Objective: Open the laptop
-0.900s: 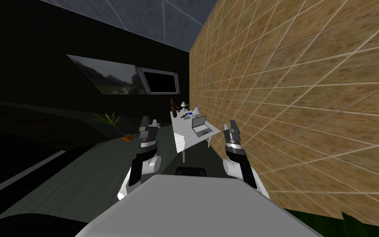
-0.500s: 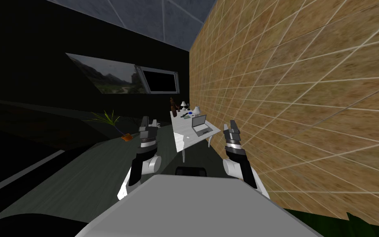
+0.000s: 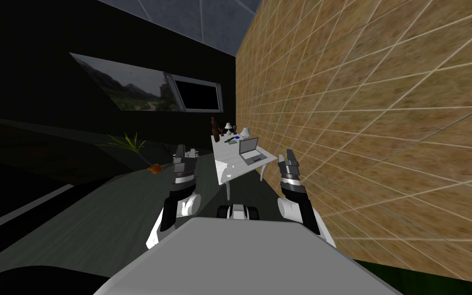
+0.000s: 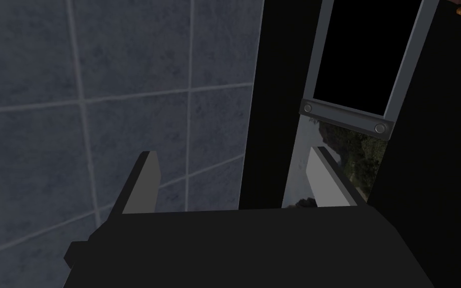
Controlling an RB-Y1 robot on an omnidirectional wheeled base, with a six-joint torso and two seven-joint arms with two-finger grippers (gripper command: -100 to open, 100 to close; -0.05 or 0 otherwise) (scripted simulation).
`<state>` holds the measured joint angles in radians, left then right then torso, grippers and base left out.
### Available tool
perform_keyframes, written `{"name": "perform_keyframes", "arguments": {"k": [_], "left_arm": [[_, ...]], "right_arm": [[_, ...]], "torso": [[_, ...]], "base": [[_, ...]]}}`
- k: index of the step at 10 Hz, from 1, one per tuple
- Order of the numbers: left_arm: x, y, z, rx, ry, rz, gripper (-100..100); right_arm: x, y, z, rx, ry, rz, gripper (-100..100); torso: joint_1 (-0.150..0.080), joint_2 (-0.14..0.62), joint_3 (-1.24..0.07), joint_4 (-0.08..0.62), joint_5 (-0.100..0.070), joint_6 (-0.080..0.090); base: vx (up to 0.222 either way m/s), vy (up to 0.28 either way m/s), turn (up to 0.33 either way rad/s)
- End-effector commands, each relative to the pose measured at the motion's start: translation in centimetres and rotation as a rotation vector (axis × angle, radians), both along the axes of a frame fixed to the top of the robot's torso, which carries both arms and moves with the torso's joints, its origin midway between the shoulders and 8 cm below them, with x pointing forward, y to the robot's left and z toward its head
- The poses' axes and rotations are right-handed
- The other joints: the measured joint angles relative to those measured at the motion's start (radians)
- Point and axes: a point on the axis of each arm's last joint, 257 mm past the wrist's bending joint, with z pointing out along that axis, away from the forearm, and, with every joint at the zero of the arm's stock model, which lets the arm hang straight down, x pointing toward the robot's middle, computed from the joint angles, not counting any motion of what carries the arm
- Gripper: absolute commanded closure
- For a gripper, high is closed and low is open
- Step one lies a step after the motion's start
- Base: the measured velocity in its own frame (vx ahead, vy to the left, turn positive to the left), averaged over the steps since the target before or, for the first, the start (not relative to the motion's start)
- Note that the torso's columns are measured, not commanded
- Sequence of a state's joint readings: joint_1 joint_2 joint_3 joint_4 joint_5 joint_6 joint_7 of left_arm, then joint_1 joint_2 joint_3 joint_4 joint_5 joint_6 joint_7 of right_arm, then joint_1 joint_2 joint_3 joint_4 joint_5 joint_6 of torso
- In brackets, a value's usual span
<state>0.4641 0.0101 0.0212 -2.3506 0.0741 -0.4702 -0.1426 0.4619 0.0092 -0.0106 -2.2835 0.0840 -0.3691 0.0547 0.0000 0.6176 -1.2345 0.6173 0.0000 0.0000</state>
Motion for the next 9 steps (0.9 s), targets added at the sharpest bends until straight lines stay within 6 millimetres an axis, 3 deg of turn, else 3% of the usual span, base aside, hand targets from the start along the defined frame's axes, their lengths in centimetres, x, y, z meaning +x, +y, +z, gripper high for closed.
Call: {"name": "perform_keyframes", "arguments": {"k": [1, 3, 9], "left_arm": [[0.0, 0.0, 0.0, 0.000, 0.000, 0.000, 0], [0.0, 0.0, 0.0, 0.000, 0.001, 0.000, 0], [0.0, 0.0, 0.0, 0.000, 0.001, 0.000, 0]], "right_arm": [[0.4, 0.5, -0.3, -0.036, 0.012, 0.011, -100], [1.4, 1.3, -1.0, -0.096, 0.034, 0.023, -100], [6.1, 4.4, -4.2, -0.324, 0.112, 0.021, -100]], "torso": [[0.000, 0.074, -0.148, 0.074, 0.000, 0.000], [0.000, 0.117, -0.236, 0.117, 0.000, 0.000], [0.000, 0.120, -0.242, 0.121, 0.000, 0.000]], "base": [[0.008, -0.001, 0.022], [0.005, -0.002, 0.038], [0.015, -0.007, 0.070]]}}
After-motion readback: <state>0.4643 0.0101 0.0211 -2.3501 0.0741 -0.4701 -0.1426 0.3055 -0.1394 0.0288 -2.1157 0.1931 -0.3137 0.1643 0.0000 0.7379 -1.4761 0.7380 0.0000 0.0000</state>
